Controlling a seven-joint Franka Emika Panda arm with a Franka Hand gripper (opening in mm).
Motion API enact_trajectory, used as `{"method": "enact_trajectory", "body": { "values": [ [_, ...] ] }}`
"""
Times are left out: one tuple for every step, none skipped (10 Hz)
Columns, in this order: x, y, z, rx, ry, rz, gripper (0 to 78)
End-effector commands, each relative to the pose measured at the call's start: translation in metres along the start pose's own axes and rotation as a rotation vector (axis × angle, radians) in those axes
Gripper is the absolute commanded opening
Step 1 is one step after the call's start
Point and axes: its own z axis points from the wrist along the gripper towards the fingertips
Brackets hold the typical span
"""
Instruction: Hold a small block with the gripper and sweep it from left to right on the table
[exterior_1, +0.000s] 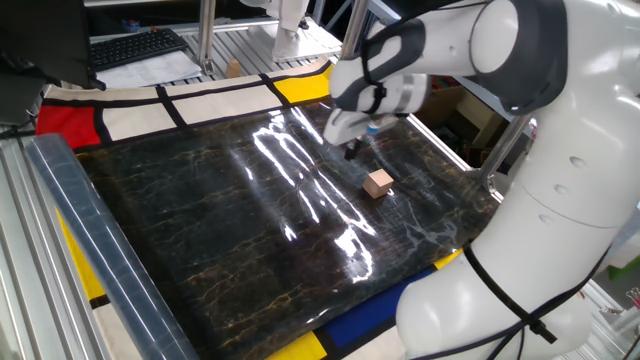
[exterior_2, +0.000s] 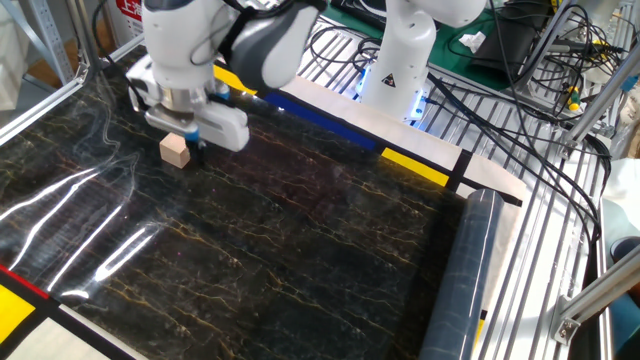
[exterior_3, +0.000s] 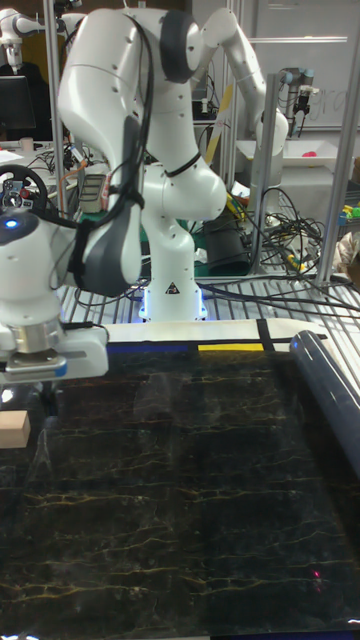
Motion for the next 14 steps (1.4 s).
{"method": "enact_trajectory", "body": {
  "values": [
    [0.064, -0.042, -0.007, 0.002, 0.021, 0.078, 0.0],
    [0.074, -0.047, -0.008, 0.003, 0.021, 0.093, 0.0],
    [0.077, -0.048, -0.007, 0.004, 0.021, 0.101, 0.0],
    [0.083, -0.047, -0.004, 0.006, 0.016, 0.127, 0.0],
    [0.084, -0.045, -0.003, 0.003, 0.007, 0.14, 0.0],
    [0.084, -0.045, -0.003, 0.0, -0.002, 0.153, 0.0],
    [0.084, -0.045, -0.003, 0.003, -0.005, 0.17, 0.0],
    [0.084, -0.045, -0.003, 0.006, -0.003, 0.191, 0.0],
    [0.084, -0.045, -0.003, 0.012, -0.004, 0.2, 0.0],
    [0.084, -0.045, -0.003, 0.016, -0.003, 0.198, 0.0],
    [0.084, -0.045, -0.003, 0.019, 0.0, 0.187, 0.0],
    [0.084, -0.045, -0.003, 0.011, 0.004, 0.165, 0.0],
    [0.084, -0.045, -0.003, 0.006, 0.013, 0.13, 0.0],
    [0.084, -0.045, -0.003, 0.005, 0.019, 0.116, 0.0]
  ]
}}
